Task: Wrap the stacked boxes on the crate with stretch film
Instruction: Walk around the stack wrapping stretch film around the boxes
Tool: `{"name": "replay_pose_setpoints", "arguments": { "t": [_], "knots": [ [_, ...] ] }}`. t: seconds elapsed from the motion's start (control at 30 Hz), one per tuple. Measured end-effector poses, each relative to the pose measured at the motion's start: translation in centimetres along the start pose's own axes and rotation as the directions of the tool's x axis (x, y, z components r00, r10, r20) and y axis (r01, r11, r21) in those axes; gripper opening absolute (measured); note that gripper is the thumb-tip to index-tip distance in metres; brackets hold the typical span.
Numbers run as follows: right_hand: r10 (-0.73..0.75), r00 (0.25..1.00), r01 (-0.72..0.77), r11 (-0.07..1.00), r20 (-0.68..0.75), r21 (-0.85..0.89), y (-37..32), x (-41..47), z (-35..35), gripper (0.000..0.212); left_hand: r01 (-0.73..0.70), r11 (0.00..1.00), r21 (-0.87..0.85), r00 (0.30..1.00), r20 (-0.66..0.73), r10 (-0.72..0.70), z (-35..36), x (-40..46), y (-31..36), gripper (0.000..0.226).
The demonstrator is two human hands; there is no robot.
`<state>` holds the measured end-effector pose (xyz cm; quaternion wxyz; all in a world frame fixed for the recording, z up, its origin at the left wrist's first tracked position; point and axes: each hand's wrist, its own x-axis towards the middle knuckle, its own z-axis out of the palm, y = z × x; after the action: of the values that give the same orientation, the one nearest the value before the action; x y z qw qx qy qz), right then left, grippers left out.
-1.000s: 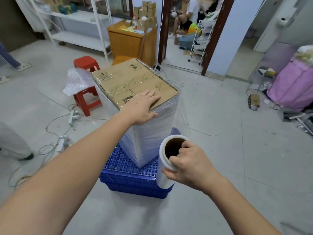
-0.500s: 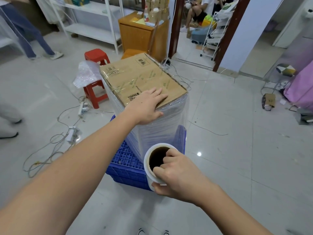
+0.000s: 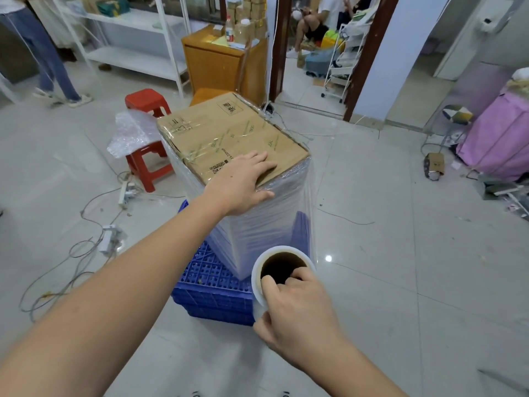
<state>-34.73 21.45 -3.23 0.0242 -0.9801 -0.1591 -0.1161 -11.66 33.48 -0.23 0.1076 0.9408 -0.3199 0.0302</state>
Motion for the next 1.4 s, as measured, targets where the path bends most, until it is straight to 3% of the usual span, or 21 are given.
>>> {"name": "replay_pose_setpoints", "arguments": {
  "t": [0.17,0.3,0.4,0.47,0.6,0.67,0.8,0.97,1.13,1.4],
  "knots": [
    [0.081,0.994,-0.084,0.995,-0.073,-0.05,-1.0,0.9,1.2,0.055,-0.054,0.997,-0.055,0.998,-0.048,0.051,-0.2,-1.1,-1.1,0.065],
    [0.173,0.983,-0.178,0.979,-0.061,-0.1,-1.8,1.7,0.9,0.058,-0.157,0.962,-0.225,0.988,-0.024,0.156,-1.1,-1.3,-2.9,0.051],
    [0.363,0.932,-0.361,0.92,-0.015,-0.155,-3.2,2.2,0.1,0.055,-0.294,0.904,-0.31,0.942,0.067,0.329,-2.0,-1.4,-5.0,0.06],
    [0.499,0.866,-0.496,0.853,-0.021,-0.163,-4.5,2.6,0.2,0.049,-0.415,0.874,-0.252,0.876,0.147,0.458,-2.5,-1.5,-6.8,0.085],
    [0.609,0.793,-0.593,0.768,-0.013,-0.24,-6.6,3.6,0.0,0.054,-0.605,0.796,-0.012,0.775,0.219,0.593,-2.0,-1.5,-9.5,0.123],
    [0.64,0.767,-0.618,0.727,-0.03,-0.3,-7.3,4.2,-0.4,0.064,-0.624,0.78,0.051,0.773,0.184,0.607,-1.1,-1.2,-9.9,0.125],
    [0.683,0.72,-0.691,0.69,-0.119,-0.217,-6.8,4.9,-0.2,0.067,-0.658,0.729,0.191,0.753,0.142,0.643,0.0,-0.9,-9.5,0.113],
    [0.635,0.764,-0.645,0.75,-0.116,-0.145,-5.6,4.5,0.3,0.055,-0.643,0.722,0.254,0.765,0.177,0.619,-0.2,-0.3,-7.9,0.113],
    [0.42,0.902,-0.431,0.892,-0.1,-0.138,-6.6,5.2,0.3,0.053,-0.608,0.752,0.255,0.793,0.176,0.583,0.0,0.0,-6.3,0.11],
    [0.151,0.987,-0.149,0.987,0.046,-0.053,-8.1,8.2,0.6,0.041,-0.564,0.8,0.205,0.825,0.11,0.554,0.6,0.4,-4.2,0.11]
  ]
}}
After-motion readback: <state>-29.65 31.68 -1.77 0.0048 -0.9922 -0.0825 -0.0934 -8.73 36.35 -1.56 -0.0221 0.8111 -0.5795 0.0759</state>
